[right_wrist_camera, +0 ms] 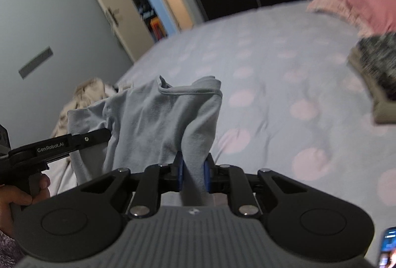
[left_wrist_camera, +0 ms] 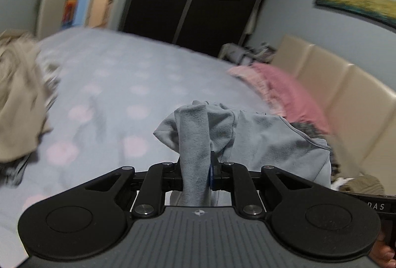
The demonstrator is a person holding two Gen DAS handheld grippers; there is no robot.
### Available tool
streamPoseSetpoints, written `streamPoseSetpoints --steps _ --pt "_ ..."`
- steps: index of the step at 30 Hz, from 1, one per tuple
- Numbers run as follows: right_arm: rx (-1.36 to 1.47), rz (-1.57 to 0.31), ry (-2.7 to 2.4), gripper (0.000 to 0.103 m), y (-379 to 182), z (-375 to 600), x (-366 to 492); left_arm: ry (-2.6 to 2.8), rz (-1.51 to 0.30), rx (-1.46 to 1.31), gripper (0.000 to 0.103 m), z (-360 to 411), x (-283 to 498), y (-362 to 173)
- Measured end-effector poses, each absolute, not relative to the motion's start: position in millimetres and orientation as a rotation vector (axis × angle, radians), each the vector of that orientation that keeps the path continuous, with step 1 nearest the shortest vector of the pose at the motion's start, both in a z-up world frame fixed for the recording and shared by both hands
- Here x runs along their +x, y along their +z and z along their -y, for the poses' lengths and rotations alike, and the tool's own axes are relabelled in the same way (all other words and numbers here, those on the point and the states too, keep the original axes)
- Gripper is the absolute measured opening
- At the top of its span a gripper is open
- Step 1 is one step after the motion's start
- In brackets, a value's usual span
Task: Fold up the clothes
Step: 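Grasp the folded shirt with the left tool while the right tool grasps it too, then carry the folded shirt with both tools onto the clothes stack and release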
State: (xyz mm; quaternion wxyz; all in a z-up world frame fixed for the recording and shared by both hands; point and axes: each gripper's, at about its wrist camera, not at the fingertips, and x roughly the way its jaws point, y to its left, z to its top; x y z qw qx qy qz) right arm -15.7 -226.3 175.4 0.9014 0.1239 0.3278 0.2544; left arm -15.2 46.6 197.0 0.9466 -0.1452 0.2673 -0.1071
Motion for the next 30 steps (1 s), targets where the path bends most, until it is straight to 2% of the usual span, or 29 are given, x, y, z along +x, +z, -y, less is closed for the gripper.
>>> streamPoseSetpoints --steps 17,23,30 --pt "0.362 -0.387 0.127 0.017 293.7 423.6 -139.5 -0.716 -0.396 -0.174 0.013 162.5 -3.3 315.7" --pt "0.399 -0.321 0.015 0.017 308.3 476.2 -164.7 -0.85 -0.377 -0.089 0.013 243.8 18.7 332.3" --pt "0.543 -0.277 -0.139 0.018 297.8 536.1 -165.0 -0.98 -0.383 0.031 0.013 330.8 51.6 328.2"
